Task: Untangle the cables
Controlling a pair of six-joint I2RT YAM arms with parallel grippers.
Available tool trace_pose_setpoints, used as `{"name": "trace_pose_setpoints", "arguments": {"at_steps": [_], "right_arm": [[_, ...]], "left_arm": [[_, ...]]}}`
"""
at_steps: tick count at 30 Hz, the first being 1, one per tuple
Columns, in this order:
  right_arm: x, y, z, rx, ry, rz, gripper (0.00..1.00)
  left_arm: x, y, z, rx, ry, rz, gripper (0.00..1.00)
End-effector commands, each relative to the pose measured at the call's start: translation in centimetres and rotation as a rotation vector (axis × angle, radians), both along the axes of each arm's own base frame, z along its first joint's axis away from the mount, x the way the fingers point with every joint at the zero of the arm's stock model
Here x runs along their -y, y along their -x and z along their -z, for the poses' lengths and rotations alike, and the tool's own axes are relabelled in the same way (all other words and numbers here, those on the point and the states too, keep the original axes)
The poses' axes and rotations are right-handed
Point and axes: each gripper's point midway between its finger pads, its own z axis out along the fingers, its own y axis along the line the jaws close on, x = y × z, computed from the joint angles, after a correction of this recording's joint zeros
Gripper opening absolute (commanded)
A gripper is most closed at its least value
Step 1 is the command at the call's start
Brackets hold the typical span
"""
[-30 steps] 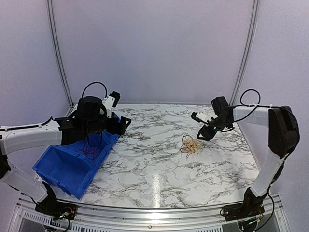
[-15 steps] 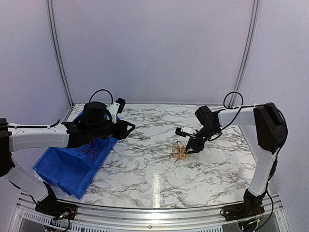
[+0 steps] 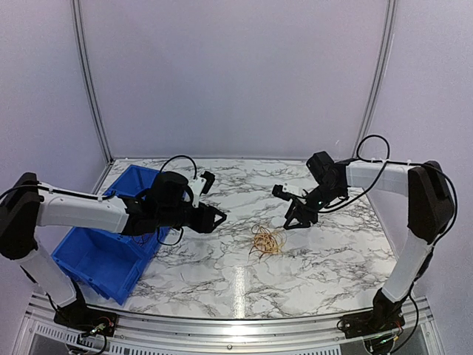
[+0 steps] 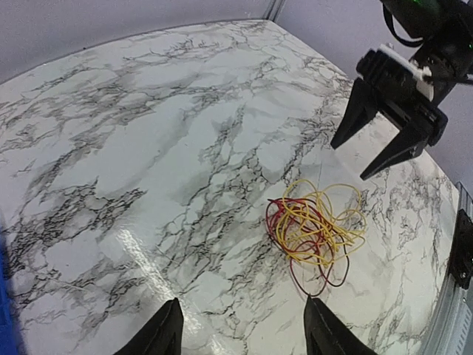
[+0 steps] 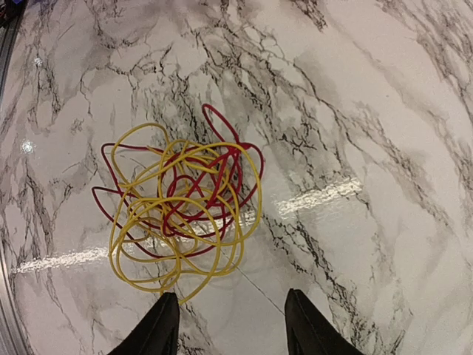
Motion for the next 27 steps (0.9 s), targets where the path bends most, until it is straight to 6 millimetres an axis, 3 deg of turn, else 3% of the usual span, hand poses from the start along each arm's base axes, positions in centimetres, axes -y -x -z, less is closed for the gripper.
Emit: {"name": "trace_pose_setpoints", "arguments": {"at_steps": [1, 4, 9, 12, 19, 27], "right_arm": [[-0.5, -0.4, -2.9, 0.05, -0.071, 0.002, 0.5], [-0.4, -0.8, -2.6, 0.054, -0.064, 0.022, 0.5], [-0.8, -0.7, -2.0, 0.023, -0.073, 0.025, 0.5], [-1.5, -0.5, -1.9, 0.014, -0.08, 0.017, 0.5], [-2.5, 0.5, -0.4, -0.03, -0.062, -0.01, 0.5], [-3.2, 1.3, 1.5, -0.08, -0.033, -0.036, 0.49]], "left_arm": [[2.6, 0.0, 1.0, -0.065, 0.002, -0.016, 0.54], [4.4, -0.4, 3.3, -0.137, -0.016, -0.048, 0.53], [7.6, -0.9, 4.6, -0.092, -0.056, -0.069, 0.54], [8.1, -1.6, 5.7, -0.1, -0.067, -0.107, 0.53], [9.3, -1.2, 7.5, -0.15, -0.045, -0.072, 0.41], [11.1, -1.8, 8.0, -0.127, 0.015, -0.043, 0.37]]}}
